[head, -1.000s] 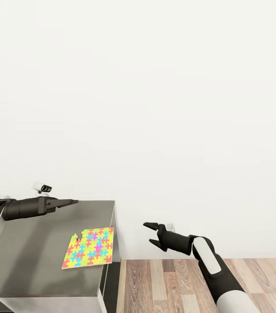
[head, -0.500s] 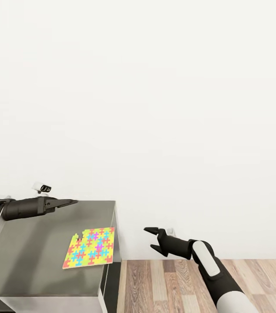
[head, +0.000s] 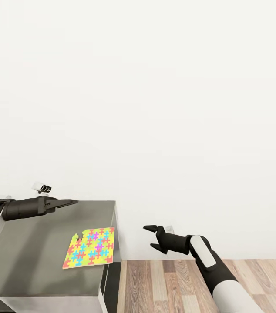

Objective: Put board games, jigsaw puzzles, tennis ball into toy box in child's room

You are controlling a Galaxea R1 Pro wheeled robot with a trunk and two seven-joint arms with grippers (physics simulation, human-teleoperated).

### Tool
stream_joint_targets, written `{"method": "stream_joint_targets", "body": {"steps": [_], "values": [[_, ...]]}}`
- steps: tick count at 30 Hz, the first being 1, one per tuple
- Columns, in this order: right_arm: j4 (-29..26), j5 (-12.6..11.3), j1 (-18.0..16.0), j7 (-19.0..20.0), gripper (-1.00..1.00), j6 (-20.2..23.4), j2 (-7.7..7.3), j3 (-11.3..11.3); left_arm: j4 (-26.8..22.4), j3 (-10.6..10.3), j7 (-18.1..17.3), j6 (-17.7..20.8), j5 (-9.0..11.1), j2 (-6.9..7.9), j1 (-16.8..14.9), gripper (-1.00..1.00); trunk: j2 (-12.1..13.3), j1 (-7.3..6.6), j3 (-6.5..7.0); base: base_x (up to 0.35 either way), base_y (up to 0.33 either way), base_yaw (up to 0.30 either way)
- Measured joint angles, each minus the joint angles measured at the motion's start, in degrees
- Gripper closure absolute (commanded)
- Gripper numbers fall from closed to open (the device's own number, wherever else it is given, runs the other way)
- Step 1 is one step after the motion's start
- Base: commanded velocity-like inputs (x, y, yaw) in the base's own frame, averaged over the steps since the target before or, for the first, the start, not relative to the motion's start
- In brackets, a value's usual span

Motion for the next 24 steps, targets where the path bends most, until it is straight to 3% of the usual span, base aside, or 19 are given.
{"method": "stream_joint_targets", "body": {"steps": [17, 24], "values": [[0.7, -0.2, -0.4, -0.4, -1.00, 0.4, 0.46, 0.1, 0.0, -0.2, 0.0, 0.0, -0.2, -0.16, 0.0, -1.00, 0.0, 0.00, 0.00, -0.016, 0.054, 0.000], [0.8, -0.2, -0.4, -0.5, -1.00, 0.4, 0.44, 0.1, 0.0, -0.2, 0.0, 0.0, -0.2, -0.19, 0.0, -1.00, 0.0, 0.00, 0.00, 0.000, 0.163, 0.000]]}}
